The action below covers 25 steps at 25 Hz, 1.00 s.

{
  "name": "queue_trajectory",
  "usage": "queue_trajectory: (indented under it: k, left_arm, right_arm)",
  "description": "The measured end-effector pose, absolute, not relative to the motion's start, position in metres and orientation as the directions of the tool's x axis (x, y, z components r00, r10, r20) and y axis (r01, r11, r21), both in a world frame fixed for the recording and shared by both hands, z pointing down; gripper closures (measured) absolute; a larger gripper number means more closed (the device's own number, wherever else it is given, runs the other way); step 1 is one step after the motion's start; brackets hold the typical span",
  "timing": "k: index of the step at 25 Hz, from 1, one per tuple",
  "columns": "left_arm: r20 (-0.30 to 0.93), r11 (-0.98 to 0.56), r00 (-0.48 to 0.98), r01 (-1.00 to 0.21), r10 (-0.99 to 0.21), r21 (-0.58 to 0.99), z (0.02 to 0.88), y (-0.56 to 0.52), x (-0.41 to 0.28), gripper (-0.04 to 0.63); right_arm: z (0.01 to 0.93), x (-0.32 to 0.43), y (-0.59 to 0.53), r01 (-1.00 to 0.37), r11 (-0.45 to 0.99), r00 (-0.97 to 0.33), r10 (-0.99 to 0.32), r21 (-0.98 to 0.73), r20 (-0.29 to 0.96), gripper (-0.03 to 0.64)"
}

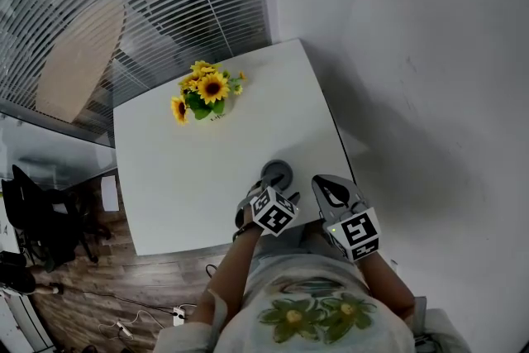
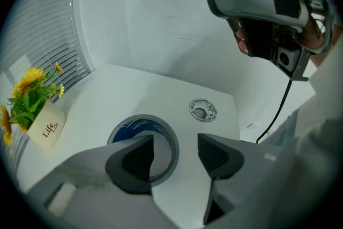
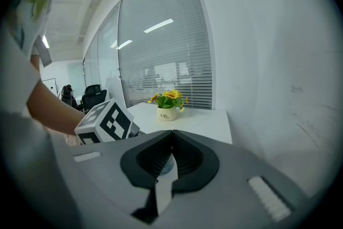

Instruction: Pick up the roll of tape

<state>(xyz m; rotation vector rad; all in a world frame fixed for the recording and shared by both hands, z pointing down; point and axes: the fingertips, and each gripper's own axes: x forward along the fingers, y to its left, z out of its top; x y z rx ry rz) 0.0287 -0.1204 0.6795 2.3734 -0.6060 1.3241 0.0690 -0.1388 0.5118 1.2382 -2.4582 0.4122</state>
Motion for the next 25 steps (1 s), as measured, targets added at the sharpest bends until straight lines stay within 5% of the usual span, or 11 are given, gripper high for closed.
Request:
queue_trajectory:
  k: [18, 25]
  left_arm:
    - [0.923, -0.900, 0.308, -0.429, -0.231, -0.082, 0.693, -0.126, 0.011, 0.482]
    - [0.928, -0.894, 0.346, -0.447, -0.141, 0.030, 0.698, -0.115, 0.009, 0.531]
  right_arm:
    - [0.516, 0.063, -0.138, -0.811, 0.577, -0.553, -0.703, -0.097, 0.447, 0.617]
    - [0.519, 0.056, -0.140, -0.803, 0.587, -0.562, -0.693, -0.099, 0.452, 0.617]
